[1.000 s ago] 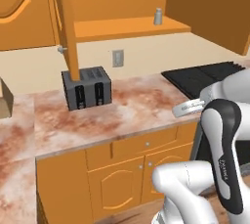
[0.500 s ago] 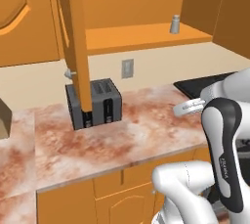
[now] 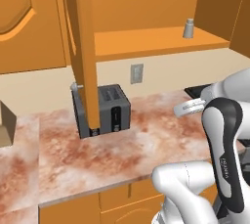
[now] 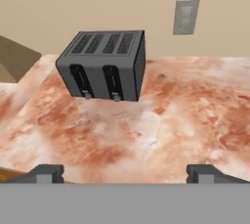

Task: Move the ketchup and shaker from the cabinet to the dining counter.

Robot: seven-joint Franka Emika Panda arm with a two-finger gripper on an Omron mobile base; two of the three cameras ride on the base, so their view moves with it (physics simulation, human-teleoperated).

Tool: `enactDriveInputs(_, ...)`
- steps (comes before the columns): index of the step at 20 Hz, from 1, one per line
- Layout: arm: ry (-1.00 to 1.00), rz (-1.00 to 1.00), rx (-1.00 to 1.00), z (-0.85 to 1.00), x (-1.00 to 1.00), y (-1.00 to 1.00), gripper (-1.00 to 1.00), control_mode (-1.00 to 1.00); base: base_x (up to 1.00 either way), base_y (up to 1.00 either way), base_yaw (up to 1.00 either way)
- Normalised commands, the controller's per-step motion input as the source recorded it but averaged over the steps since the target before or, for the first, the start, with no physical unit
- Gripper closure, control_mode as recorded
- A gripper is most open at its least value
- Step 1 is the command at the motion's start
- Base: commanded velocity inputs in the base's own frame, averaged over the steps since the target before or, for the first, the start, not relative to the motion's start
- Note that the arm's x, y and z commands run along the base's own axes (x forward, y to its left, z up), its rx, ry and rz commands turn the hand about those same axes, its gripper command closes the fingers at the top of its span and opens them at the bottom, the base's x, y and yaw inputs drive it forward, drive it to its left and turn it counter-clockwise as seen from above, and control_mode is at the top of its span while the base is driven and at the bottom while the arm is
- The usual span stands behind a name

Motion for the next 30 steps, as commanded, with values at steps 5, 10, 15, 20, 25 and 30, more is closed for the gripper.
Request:
enactDriveInputs(5,0.0,0.0,0.0,0.0,0.0,0.0,-1.0,1.0,0.29,-0.1,0.07)
enactDriveInputs(10,0.0,0.0,0.0,0.0,0.0,0.0,-1.0,1.0,0.01,0.0,0.0)
enactDriveInputs(15,0.0,0.0,0.0,0.0,0.0,0.0,-1.0,1.0,0.0,0.0,0.0)
enactDriveInputs(20,0.0,0.0,0.0,0.0,0.0,0.0,-1.0,1.0,0.0,0.0,0.0)
enactDriveInputs(25,-0.08,-0.03,0.01,0.08,0.0,0.0,-1.0,-1.0,0.0,0.0,0.0)
enactDriveInputs(30,-0.22,-0.22,0.03,0.3,-0.01,-0.03,-1.0,-1.0,0.0,0.0,0.0)
